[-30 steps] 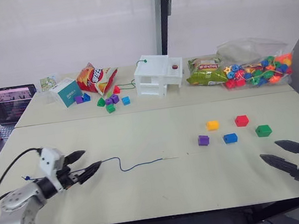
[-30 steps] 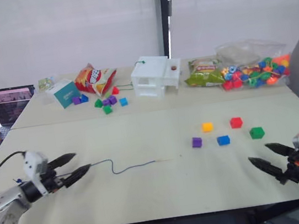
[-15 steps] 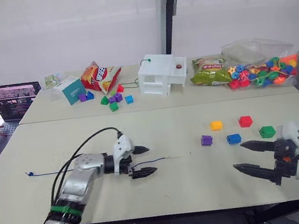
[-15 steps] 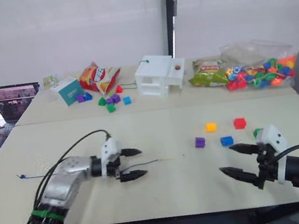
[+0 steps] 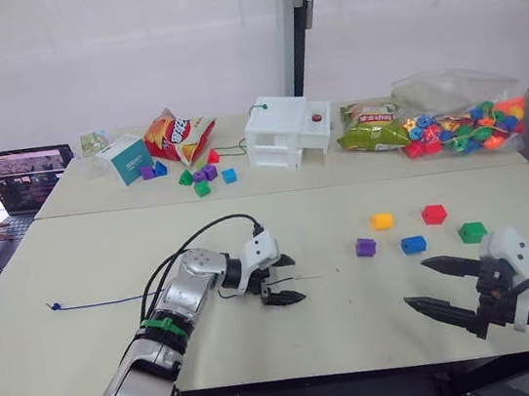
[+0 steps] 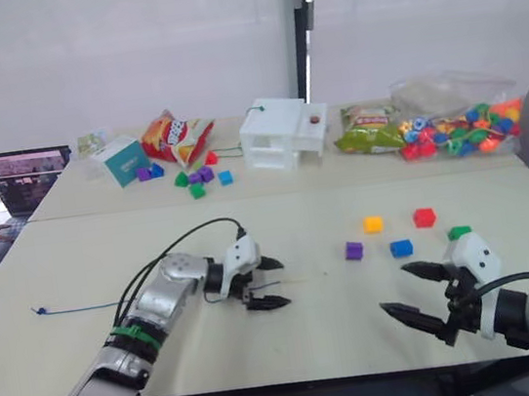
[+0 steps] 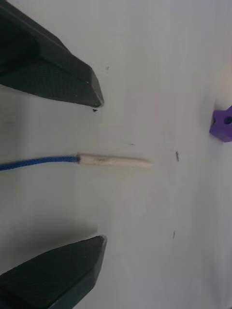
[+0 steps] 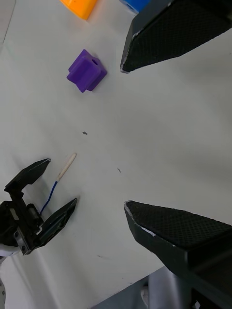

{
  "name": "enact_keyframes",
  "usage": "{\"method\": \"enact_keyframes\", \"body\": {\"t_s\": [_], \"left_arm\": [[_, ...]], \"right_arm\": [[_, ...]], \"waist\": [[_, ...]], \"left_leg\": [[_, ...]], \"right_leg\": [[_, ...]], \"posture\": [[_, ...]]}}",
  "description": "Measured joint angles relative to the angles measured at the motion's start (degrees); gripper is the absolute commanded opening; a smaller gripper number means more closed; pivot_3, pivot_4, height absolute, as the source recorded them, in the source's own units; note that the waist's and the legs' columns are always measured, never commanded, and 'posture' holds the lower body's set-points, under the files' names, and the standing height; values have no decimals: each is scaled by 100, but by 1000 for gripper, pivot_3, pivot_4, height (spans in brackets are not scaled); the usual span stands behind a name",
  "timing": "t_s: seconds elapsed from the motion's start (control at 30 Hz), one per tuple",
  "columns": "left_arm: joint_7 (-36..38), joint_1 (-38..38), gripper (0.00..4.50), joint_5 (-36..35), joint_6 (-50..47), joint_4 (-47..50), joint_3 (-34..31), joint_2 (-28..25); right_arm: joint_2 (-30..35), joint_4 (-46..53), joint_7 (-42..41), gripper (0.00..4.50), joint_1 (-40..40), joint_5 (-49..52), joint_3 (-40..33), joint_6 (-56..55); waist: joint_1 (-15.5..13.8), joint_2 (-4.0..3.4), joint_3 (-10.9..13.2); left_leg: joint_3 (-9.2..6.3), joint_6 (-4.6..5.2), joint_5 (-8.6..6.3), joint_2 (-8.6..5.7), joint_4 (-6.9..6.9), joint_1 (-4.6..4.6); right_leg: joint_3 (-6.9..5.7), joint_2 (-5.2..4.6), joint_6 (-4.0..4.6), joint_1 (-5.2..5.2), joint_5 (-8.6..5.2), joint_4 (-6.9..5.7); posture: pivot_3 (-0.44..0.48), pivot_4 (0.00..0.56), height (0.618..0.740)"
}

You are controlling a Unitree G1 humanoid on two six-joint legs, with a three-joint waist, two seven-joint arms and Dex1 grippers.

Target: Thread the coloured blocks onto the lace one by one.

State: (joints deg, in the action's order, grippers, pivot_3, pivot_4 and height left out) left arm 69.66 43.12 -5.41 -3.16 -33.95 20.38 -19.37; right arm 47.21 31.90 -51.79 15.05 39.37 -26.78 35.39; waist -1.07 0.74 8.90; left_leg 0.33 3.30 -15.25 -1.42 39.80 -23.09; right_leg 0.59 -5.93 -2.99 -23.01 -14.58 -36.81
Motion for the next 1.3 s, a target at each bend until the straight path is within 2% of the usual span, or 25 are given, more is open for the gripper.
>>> {"method": "enact_keyframes", "body": {"t_s": [0.1, 0.13, 0.2, 0.57, 0.87, 1.07, 1.17, 1.3], "left_arm": [[61, 95, 4464, 45, 259, -353, -35, 102], [92, 110, 4209, 45, 351, -464, -57, 129], [114, 112, 3680, 57, 449, -587, -87, 157], [48, 166, 17, 323, 781, -739, -147, 190], [-40, 307, 17, 622, 913, -742, -28, 227], [142, 376, 17, 561, 524, -569, -116, 172], [460, 313, 17, 355, 108, -125, -205, -73], [889, -80, 17, -196, -778, 1155, -511, -671]], "right_arm": [[-23, 68, 88, 4500, 112, 16, -162, 1], [-48, 88, 120, 4500, 151, 17, -203, 1], [-69, 116, 155, 4500, 205, 19, -258, 1], [-121, 138, 232, 4500, 298, 34, -430, 1], [-272, 128, 357, 4500, 209, 30, -432, 0], [-518, 104, 550, 4500, 206, 3, -422, -54], [-735, -3, 749, 4500, 315, -119, -427, -149], [-1252, -281, 1310, 4500, 423, -510, -465, -433]], "waist": [[-15, 0, 0], [-20, 0, 0], [-15, 0, 0], [13, -1, -1], [-34, -1, -1], [-14, 0, 0], [29, -1, 0], [52, -5, -3]], "left_leg": [[-1, 7, 0, -1, 9, 7], [-2, 8, -1, -1, 9, 17], [-2, 14, -4, 1, 8, 31], [-4, 26, -12, -1, 4, 33], [-4, 26, -12, -2, 6, 52], [-4, 26, -12, -2, 4, 44], [-4, 26, -12, -2, 5, 16], [-1, 23, -9, -2, 5, -17]], "right_leg": [[1, -2, -7, 17, 4, 6], [1, -2, -8, 30, 4, 9], [1, -2, -9, 46, 4, 11], [-1, -5, -10, 51, 3, 16], [0, -7, -14, 75, 3, 24], [0, -6, -14, 64, 3, 20], [5, -5, -14, 27, 3, 7], [14, -4, -12, -20, 4, -10]], "posture": [[0, 150, 740], [0, 150, 740], [0, 150, 740], [0, 150, 740], [0, 150, 740], [0, 150, 740], [0, 150, 740], [0, 150, 740]]}}
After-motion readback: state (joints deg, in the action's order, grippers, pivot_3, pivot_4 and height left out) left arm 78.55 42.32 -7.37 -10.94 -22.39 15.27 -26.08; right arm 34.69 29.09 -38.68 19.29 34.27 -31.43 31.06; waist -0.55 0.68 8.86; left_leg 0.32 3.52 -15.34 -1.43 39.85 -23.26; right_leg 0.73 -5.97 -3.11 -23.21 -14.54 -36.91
